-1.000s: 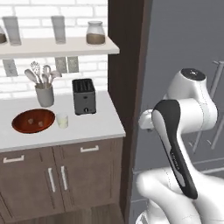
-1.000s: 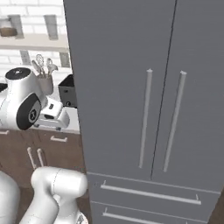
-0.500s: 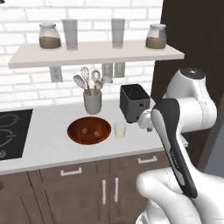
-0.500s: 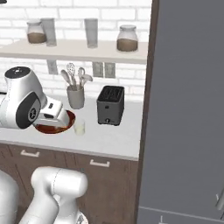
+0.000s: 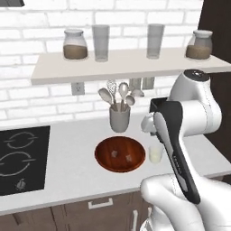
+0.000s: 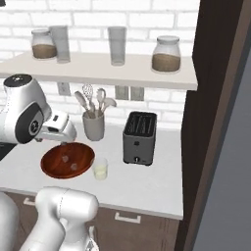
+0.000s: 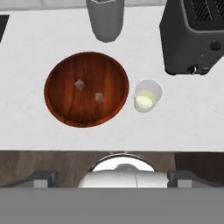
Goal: Grab a lemon wedge from the fridge and one ice cube from the ice bowl, and put them in the glass of lemonade.
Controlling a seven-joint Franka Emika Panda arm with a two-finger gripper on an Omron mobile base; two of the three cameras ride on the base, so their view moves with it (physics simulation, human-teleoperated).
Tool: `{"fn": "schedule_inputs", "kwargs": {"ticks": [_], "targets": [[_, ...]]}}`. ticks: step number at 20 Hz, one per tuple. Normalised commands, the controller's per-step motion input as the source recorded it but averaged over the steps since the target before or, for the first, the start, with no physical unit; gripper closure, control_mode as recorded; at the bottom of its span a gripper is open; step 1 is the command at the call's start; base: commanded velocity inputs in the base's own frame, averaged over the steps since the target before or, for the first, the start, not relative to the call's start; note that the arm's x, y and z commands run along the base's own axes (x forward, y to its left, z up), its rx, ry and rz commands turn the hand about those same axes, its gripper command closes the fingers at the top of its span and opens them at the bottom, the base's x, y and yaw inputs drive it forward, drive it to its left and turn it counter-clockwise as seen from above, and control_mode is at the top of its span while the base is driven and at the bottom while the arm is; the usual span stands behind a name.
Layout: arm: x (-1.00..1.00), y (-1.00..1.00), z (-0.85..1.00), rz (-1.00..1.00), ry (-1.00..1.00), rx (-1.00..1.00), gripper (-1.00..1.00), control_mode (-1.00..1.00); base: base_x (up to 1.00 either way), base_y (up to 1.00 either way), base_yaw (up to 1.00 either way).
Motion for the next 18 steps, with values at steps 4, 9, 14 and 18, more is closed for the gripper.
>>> {"fn": "schedule_inputs", "kwargs": {"ticks": [4,9,14,18], "targets": [[0.86,0.11,-0.64,0.01,0.35,-0.02,-1.0,-1.0,0.0,0.0,0.0],[0.81,0.7,-0.54,0.07,0.29,-0.14,-1.0,-1.0,0.0,0.0,0.0],[0.79,0.4,-0.55,0.2,0.19,-0.05,-1.0,-1.0,0.0,0.0,0.0],[0.26,-0.17,-0.64,0.2,0.02,0.14,-1.0,-1.0,0.0,0.0,0.0]]}}
